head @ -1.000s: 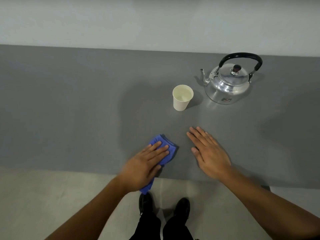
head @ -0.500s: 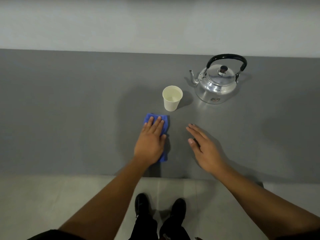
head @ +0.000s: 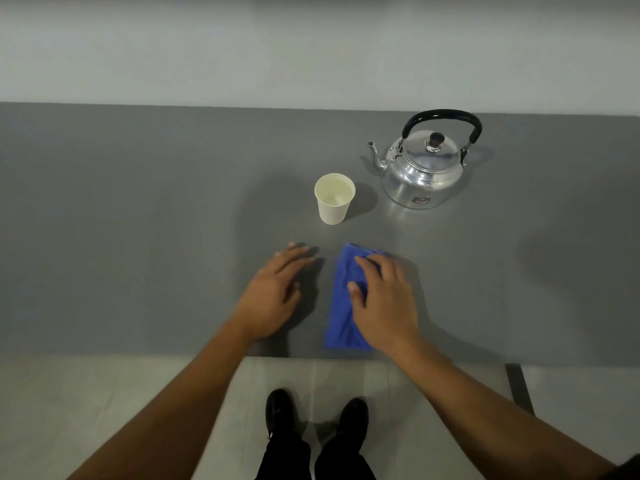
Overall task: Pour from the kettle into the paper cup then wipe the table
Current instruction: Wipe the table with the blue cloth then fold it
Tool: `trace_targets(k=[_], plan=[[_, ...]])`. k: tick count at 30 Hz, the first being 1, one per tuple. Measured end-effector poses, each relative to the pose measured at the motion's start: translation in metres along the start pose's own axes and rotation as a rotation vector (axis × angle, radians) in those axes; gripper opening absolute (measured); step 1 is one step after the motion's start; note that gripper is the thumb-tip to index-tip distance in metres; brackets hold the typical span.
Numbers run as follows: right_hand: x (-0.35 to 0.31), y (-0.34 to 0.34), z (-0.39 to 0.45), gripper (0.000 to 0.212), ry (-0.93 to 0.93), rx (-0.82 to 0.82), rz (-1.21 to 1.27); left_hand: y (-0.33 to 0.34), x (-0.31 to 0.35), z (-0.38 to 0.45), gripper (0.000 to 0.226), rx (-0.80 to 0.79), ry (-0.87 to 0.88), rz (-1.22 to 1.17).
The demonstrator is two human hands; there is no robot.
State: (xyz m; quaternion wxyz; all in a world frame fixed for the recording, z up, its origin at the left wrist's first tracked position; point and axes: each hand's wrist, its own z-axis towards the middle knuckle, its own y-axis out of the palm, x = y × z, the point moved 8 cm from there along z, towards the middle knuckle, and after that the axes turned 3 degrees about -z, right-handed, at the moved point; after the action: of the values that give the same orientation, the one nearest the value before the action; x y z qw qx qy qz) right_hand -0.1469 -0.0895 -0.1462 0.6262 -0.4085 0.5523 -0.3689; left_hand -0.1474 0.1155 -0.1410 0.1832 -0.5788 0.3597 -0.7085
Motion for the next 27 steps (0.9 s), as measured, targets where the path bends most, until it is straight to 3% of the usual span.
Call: trace_targets(k=[4, 8, 13, 18, 22, 27], plan=[[-0.030, 0.035, -0.011, 0.075, 0.068, -0.118, -0.114, -0.010, -0.035, -0.018, 0.053, -0.045, 0.013, 0.194], [-0.038, 0.049, -0.027, 0.069, -0.159, -0.221, -0.154, -0.003, -0.039, -0.018, 0.059, -0.053, -0.017, 0.327], [-0.002, 0.032, -0.047, 0.060, -0.425, -0.283, -0.183, 0.001, -0.043, -0.019, 0.058, -0.089, -0.033, 0.367], [0.073, -0.006, -0.002, 0.055, -0.227, -0.189, -0.139, 0.005, -0.045, -0.018, 0.062, -0.103, -0.017, 0.421], [0.072, -0.001, 0.052, 0.056, -0.070, -0.152, -0.130, 0.004, -0.046, -0.017, 0.063, -0.104, -0.023, 0.415], [0.020, 0.022, 0.062, 0.054, -0.198, -0.176, -0.117, 0.004, -0.046, -0.017, 0.063, -0.108, -0.027, 0.404]])
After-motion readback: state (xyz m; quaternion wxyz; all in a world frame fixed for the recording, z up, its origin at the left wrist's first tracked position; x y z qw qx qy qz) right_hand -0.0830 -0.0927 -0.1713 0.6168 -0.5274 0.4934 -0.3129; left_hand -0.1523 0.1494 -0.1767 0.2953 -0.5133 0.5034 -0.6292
